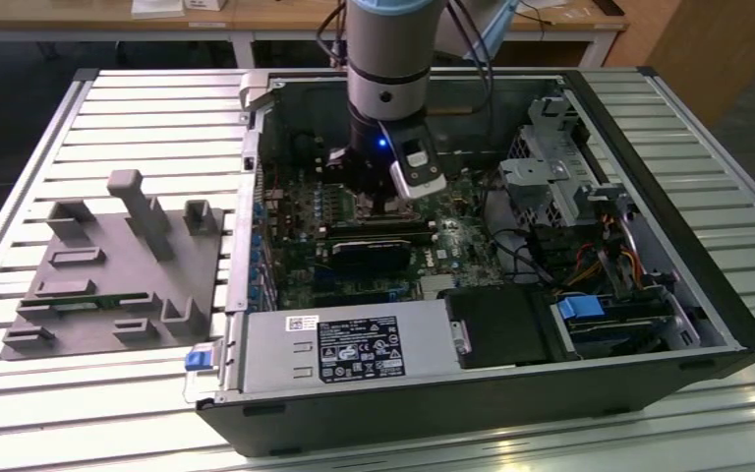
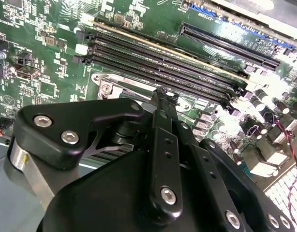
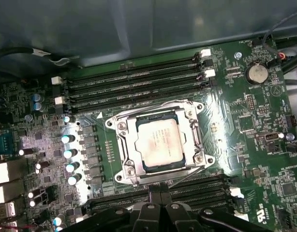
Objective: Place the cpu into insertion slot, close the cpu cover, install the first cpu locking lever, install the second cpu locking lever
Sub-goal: 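Install the second cpu locking lever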
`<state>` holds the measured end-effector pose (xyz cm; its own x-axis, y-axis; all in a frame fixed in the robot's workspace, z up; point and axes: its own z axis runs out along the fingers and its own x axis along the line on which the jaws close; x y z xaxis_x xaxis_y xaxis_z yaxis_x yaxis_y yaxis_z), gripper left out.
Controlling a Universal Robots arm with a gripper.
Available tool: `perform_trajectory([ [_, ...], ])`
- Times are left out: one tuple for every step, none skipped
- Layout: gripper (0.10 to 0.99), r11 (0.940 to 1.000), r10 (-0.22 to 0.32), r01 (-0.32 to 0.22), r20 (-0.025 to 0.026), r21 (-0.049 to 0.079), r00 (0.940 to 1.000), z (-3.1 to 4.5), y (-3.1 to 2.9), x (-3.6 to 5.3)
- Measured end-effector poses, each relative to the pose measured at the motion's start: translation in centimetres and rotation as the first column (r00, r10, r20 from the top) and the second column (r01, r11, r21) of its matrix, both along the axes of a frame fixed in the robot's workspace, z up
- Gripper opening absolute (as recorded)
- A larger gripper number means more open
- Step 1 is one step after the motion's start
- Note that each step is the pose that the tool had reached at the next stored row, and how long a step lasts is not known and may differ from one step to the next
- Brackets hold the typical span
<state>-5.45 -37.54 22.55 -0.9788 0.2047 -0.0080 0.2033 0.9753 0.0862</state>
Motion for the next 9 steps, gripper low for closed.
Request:
perform_trajectory([
  [0.106, 1.0000, 0.001, -0.001, 0.0001, 0.006, 1.0000, -0.08, -0.08, -0.05],
  [0.106, 0.9999, 0.002, -0.002, 0.0004, 0.013, 1.0000, -0.16, -0.16, -0.10],
  [0.106, 0.9998, 0.003, -0.003, 0.0006, 0.019, 1.0000, -0.23, -0.23, -0.16],
  [0.106, 0.9997, 0.005, -0.005, 0.0009, 0.026, 1.0000, -0.30, -0.27, -0.21],
  [0.106, 0.9995, 0.007, -0.007, 0.0014, 0.032, 1.0000, -0.36, -0.31, -0.28],
  [0.106, 0.9993, 0.008, -0.008, 0.0022, 0.036, 1.0000, -0.44, -0.35, -0.37],
  [0.106, 0.9991, 0.009, -0.009, 0.0032, 0.041, 1.0000, -0.51, -0.38, -0.48],
  [0.106, 0.9990, 0.010, -0.010, 0.0040, 0.044, 0.9999, -0.58, -0.42, -0.59],
  [0.106, 0.9988, 0.011, -0.011, 0.0050, 0.048, 0.9999, -0.65, -0.46, -0.71],
])
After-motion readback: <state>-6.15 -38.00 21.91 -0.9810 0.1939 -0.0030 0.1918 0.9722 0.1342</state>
